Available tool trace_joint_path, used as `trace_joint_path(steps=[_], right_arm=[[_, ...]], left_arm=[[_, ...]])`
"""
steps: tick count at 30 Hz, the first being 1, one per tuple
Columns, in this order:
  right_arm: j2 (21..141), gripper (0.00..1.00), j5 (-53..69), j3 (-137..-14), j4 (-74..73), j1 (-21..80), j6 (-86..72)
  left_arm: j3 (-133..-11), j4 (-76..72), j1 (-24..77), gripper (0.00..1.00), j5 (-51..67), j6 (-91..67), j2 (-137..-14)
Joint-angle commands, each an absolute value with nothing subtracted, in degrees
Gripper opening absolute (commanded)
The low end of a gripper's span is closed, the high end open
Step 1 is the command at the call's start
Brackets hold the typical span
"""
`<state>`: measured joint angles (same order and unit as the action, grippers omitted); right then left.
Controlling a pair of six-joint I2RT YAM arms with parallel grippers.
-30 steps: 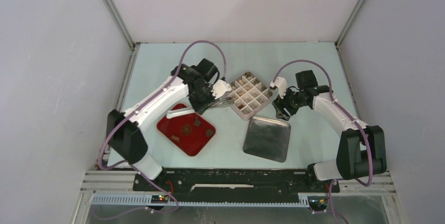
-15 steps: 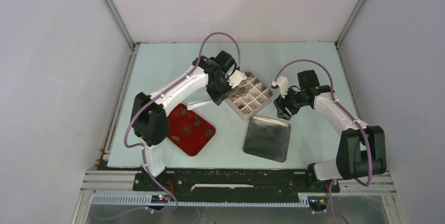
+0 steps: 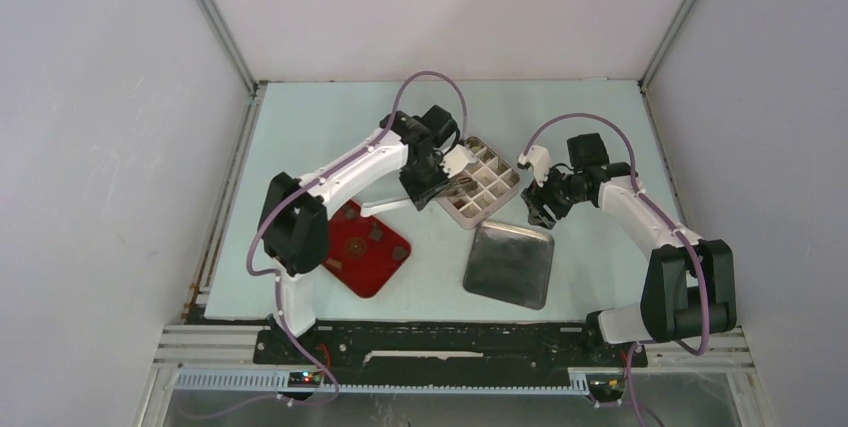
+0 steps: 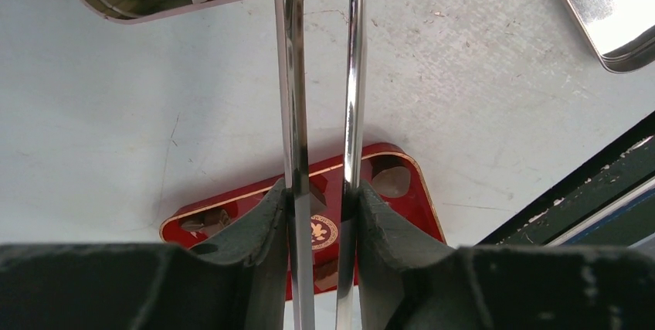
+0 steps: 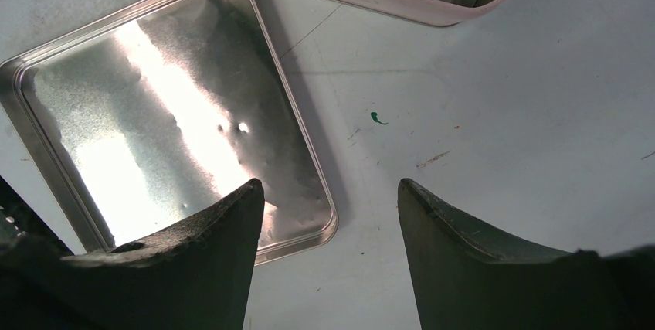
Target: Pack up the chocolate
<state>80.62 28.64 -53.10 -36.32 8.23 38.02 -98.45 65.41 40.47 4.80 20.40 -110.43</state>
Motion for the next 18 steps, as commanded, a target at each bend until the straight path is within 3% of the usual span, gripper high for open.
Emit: trace_joint_path(steps=[1, 10, 18], right_arm=[[80.2, 0.67, 29.8, -54.5, -36.1, 7.9, 38.7], [79.9, 0.67, 30.4, -54.5, -36.5, 7.8, 39.0], [80.1, 0.67, 30.7, -54.5, -36.5, 7.9, 39.1]], left_arm=[[-102.6, 66.4, 41.1, 0.35, 4.8, 19.6, -110.6], [-104.2, 67.0, 41.4, 0.41, 4.1, 19.3, -109.9], [-102.8, 68.4, 41.5, 0.35, 0.6, 21.6, -103.3]])
